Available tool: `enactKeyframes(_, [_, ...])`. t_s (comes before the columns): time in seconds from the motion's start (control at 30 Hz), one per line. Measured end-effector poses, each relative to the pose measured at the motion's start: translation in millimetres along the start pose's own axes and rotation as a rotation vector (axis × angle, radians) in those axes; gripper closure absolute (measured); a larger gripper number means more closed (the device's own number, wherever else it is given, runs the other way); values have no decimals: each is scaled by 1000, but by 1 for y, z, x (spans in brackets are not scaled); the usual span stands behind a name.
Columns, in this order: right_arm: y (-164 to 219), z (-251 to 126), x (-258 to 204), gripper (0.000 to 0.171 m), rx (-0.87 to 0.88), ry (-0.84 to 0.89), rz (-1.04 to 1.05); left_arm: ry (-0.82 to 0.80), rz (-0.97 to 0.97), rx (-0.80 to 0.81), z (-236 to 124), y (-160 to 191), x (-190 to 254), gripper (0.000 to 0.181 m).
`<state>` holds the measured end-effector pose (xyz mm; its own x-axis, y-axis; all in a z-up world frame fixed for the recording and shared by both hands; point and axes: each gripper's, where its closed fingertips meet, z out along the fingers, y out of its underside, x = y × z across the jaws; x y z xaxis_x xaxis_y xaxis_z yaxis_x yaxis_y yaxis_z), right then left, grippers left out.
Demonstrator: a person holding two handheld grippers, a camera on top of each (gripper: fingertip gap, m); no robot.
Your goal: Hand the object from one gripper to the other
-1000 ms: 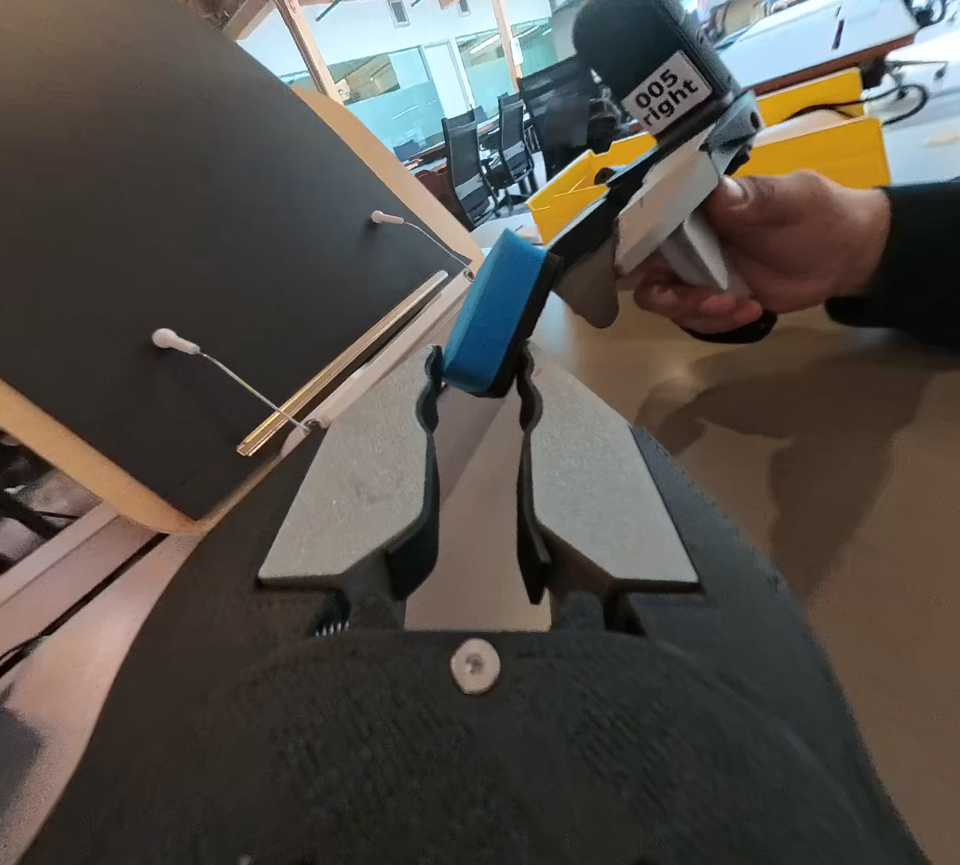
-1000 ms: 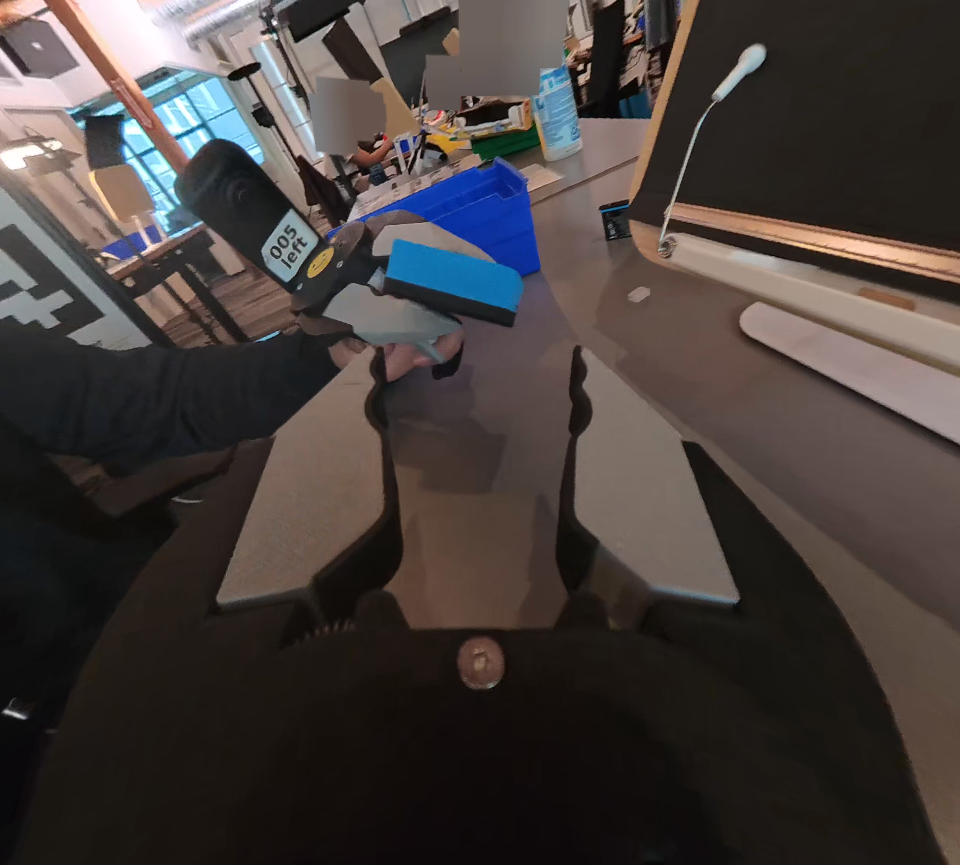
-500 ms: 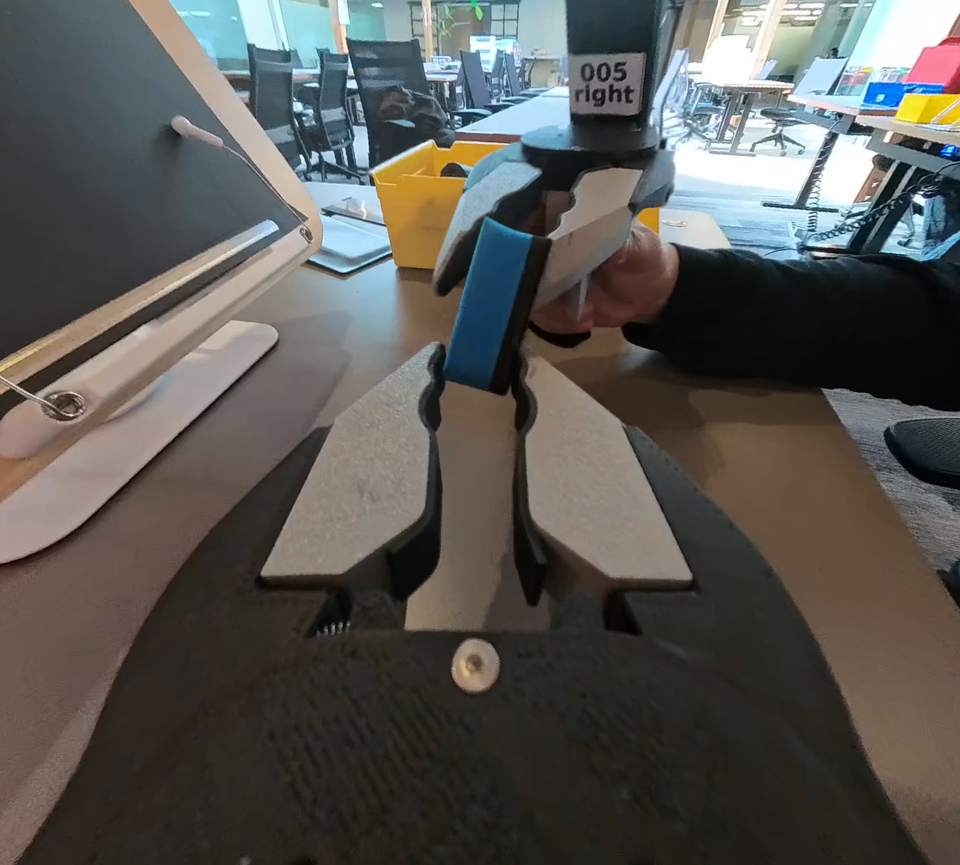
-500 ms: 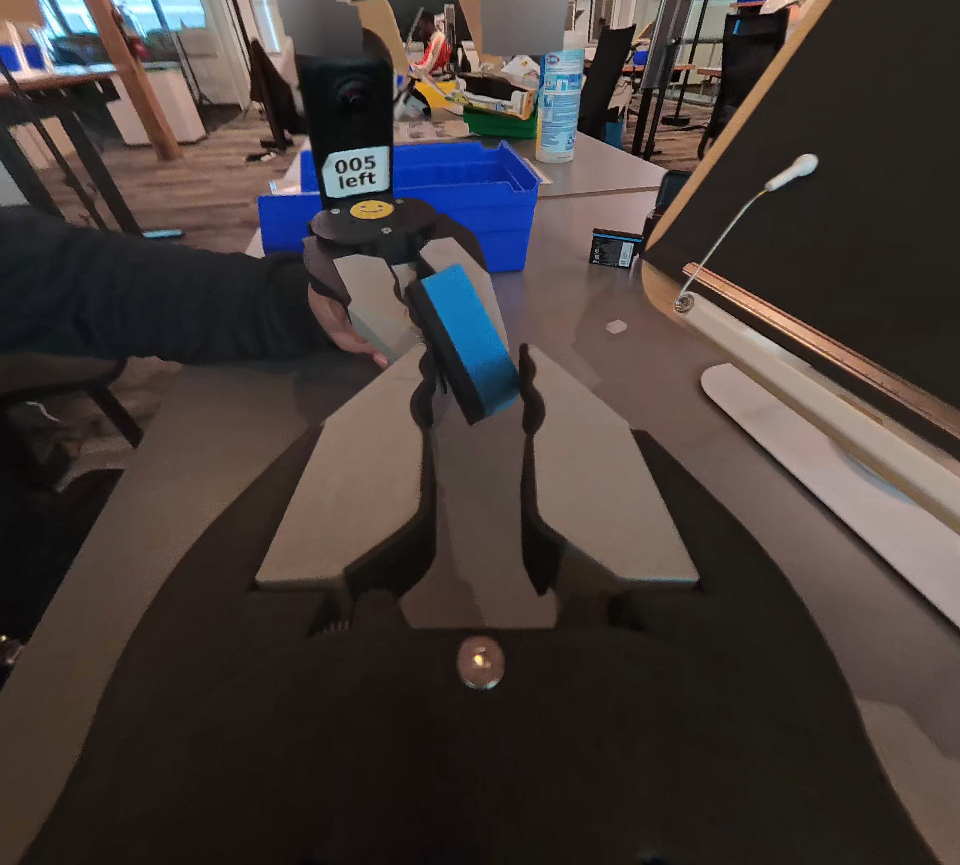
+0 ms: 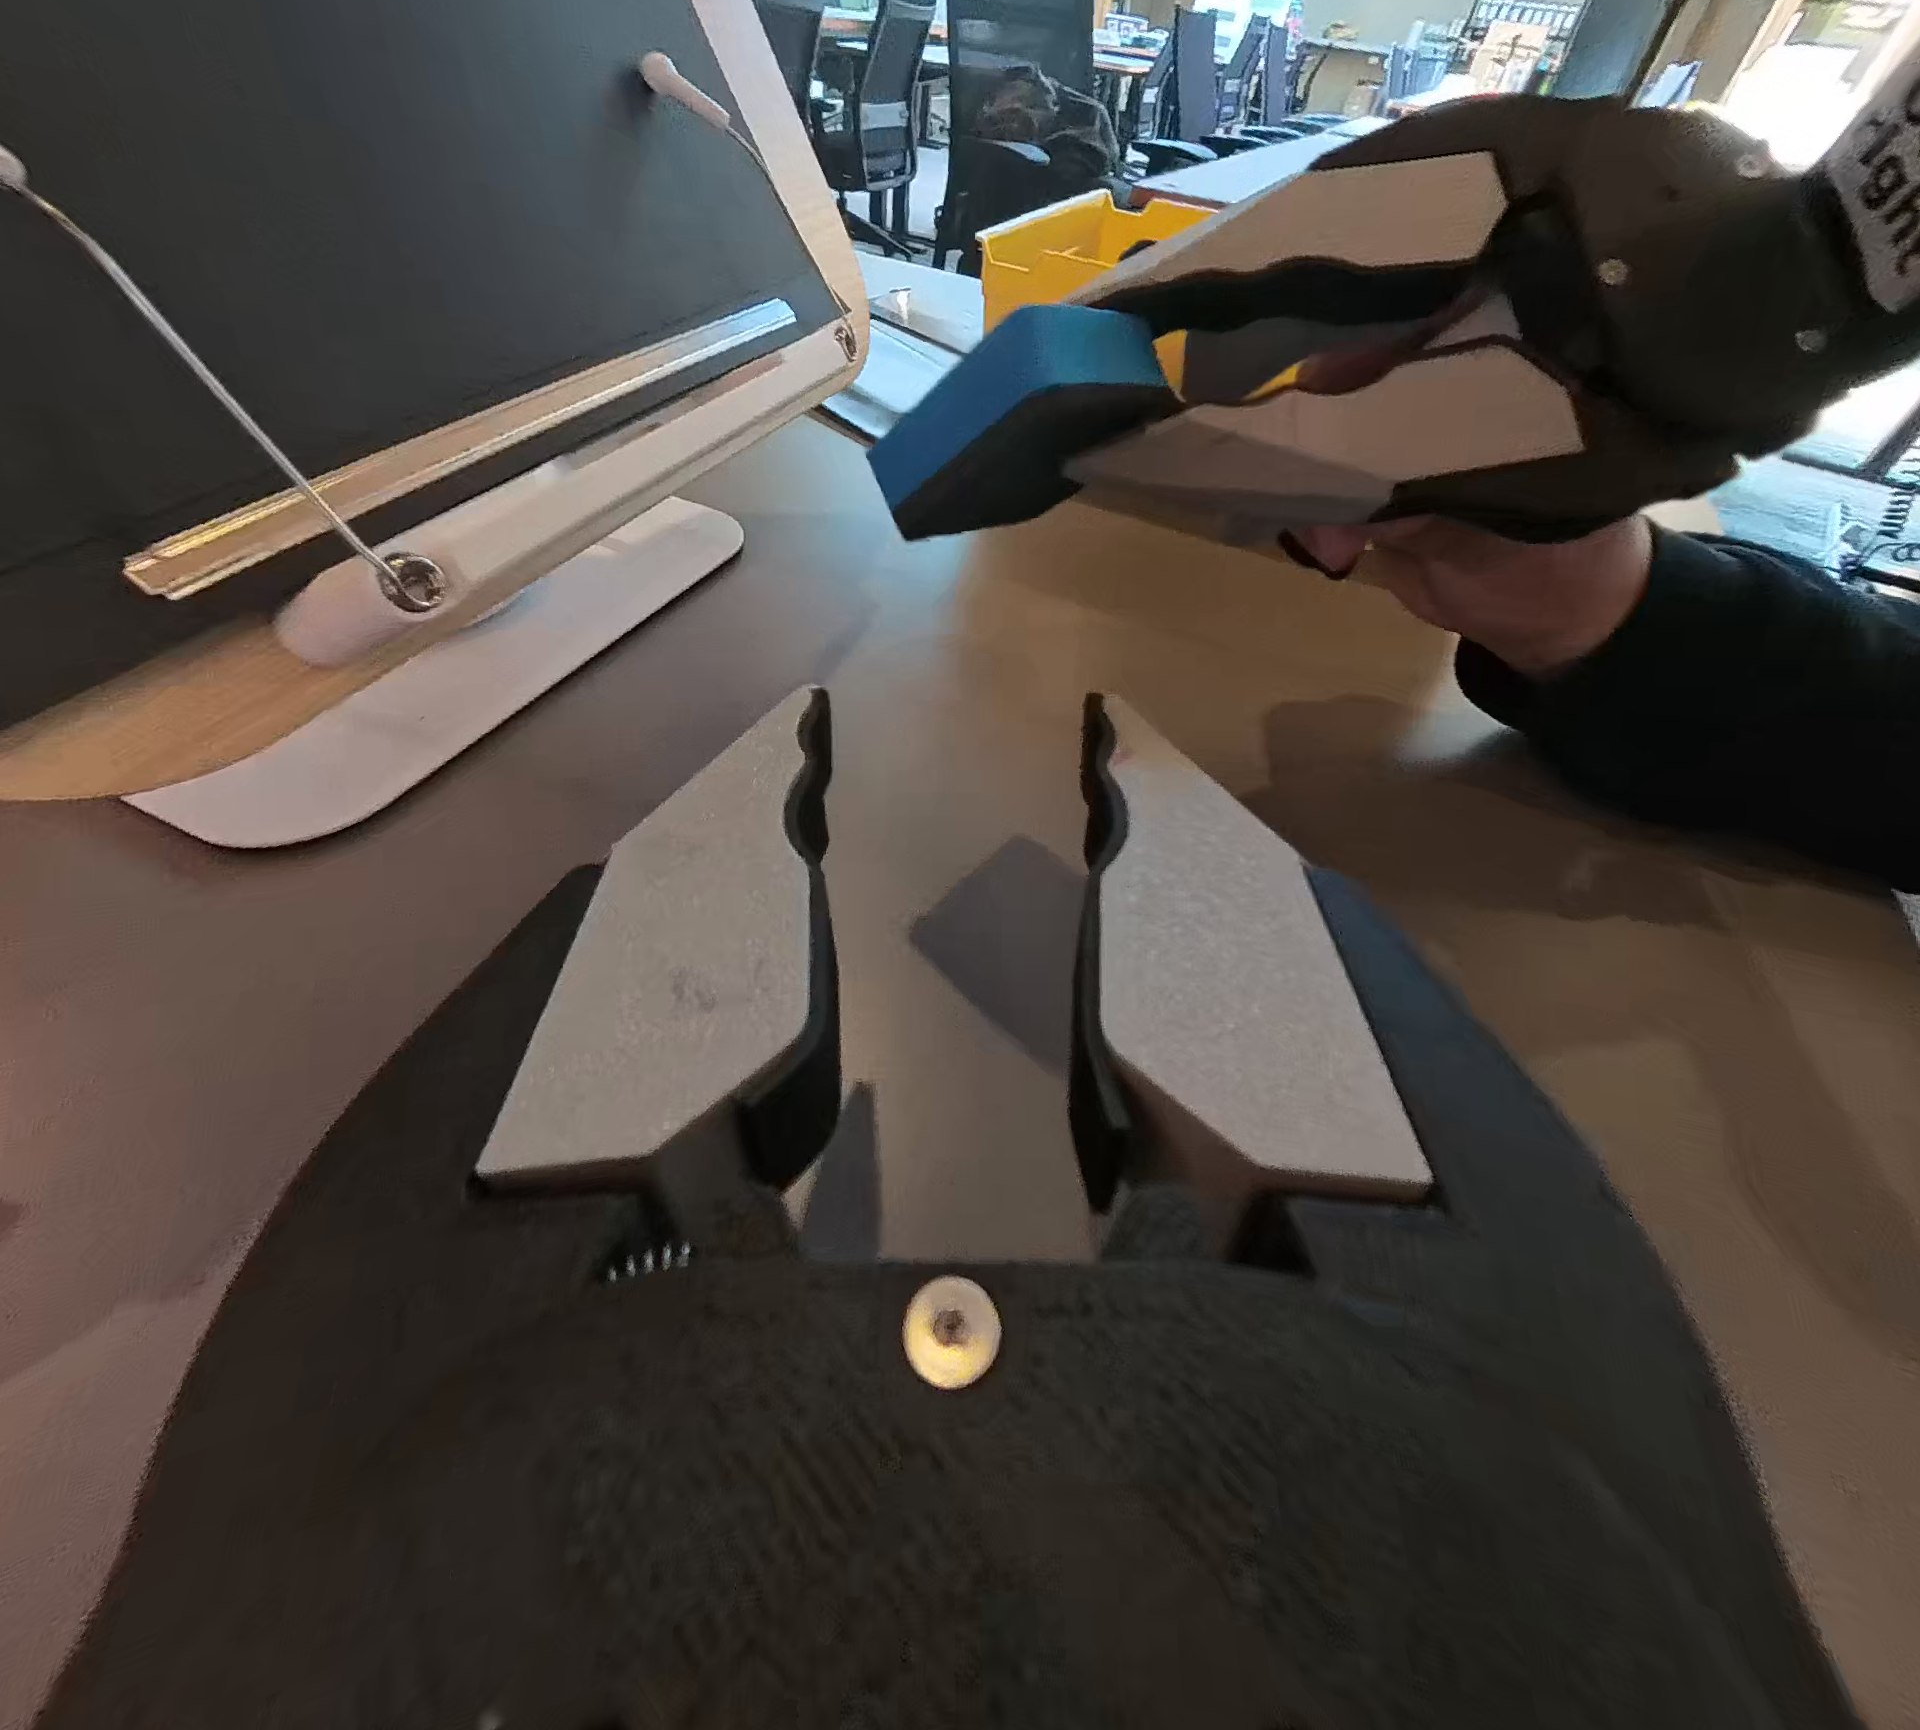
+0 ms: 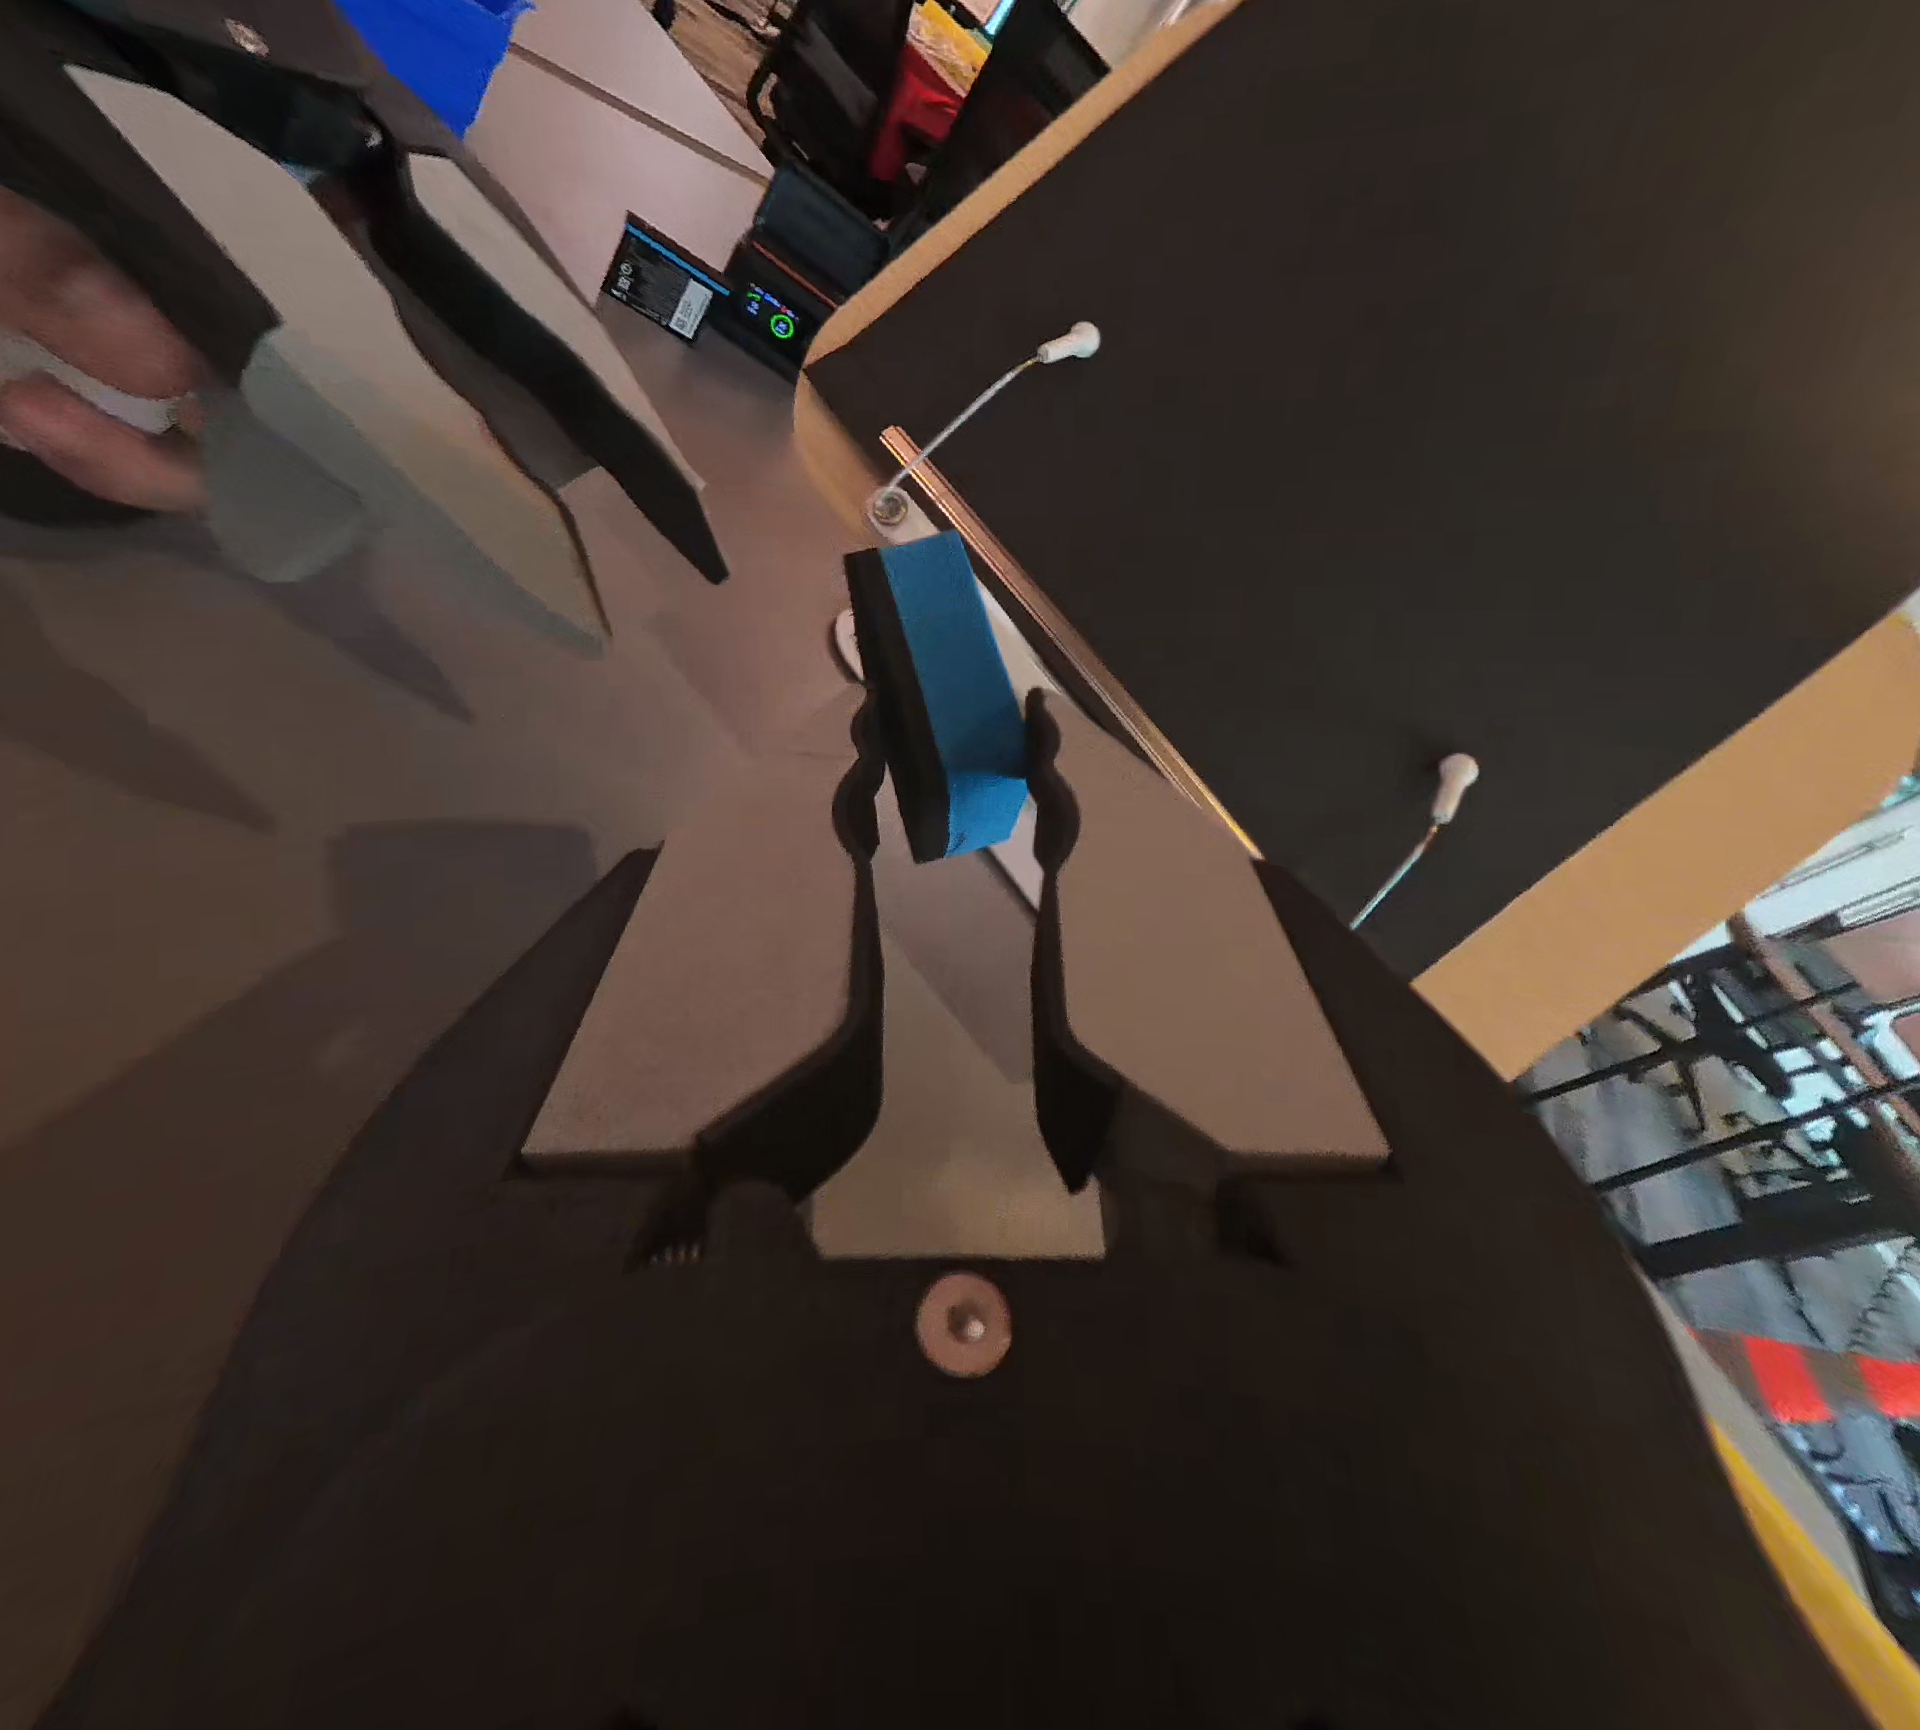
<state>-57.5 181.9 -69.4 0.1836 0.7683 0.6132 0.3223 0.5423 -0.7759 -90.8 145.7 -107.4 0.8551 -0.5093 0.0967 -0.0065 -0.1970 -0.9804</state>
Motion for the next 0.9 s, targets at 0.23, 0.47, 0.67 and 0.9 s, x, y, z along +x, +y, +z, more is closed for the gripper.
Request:
enactKeyframes(0.23, [5, 6, -6, 148, -18, -20, 17, -74, 105, -7, 1, 2, -7, 146])
enactKeyframes(0.47, [4, 5, -3, 148, -14, -19, 77, -91, 111, -18, 4, 3, -7, 146])
enactKeyframes(0.67, [7, 6, -1, 148, -15, -26, 137, -107, 129, -25, 4, 4, -8, 147])
enactKeyframes(0.9, [11, 5, 1, 148, 11, -98, 334, -122, 102, -26, 5, 4, -12, 141])
